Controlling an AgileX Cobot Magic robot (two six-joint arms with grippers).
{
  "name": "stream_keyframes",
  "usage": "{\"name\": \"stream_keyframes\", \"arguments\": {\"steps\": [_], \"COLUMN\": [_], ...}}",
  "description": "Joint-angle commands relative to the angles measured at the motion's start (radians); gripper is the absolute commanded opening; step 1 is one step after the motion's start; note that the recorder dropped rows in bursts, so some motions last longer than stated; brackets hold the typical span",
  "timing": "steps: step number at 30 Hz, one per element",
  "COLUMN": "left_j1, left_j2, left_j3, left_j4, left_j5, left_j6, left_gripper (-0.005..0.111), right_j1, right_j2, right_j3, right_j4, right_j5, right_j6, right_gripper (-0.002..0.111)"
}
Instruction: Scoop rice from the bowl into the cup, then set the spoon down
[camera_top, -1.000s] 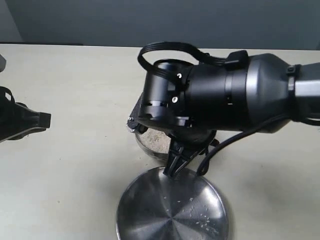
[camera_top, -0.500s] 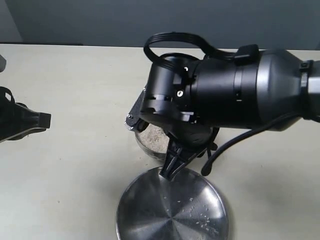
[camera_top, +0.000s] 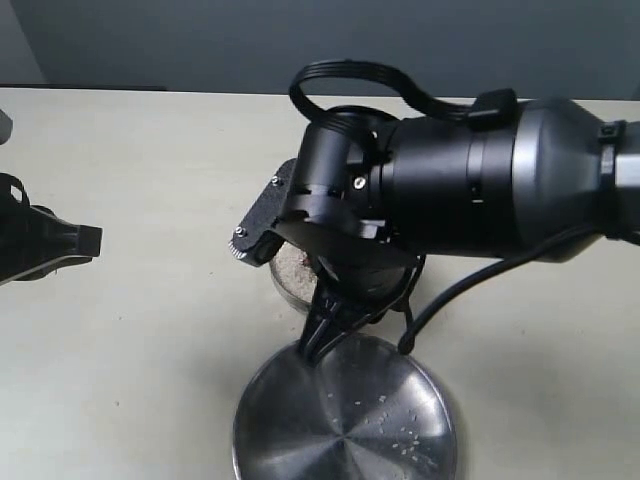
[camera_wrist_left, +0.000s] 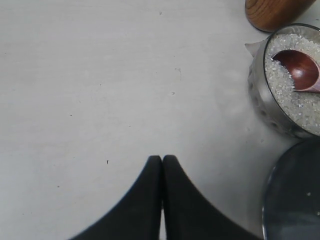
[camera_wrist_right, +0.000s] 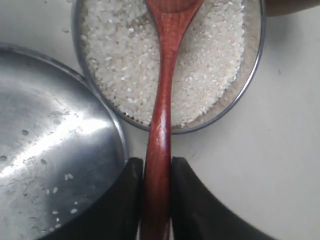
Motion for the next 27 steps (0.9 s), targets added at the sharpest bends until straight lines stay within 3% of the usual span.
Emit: {"name": "stream_keyframes", "arguments": {"steps": [1, 27], "left_j1": [-0.002, -0.002], "left_j2": [0.003, 0.003], "left_j3": [0.003, 0.003], "left_j4": [0.003, 0.003], "left_j5": [-0.001, 0.005], "left_j6": [0.0, 0.0], "left_gripper": [0.001, 0.001], "right_j1": [0.003, 0.003], "right_j2": [-0.005, -0.015], "right_j3": [-0.006, 0.002], "right_j4": [-0.001, -0.004], "right_j5": [0.007, 0.008], "right_j6": [0.024, 0.23], "right_gripper": [-0.001, -0.001]}}
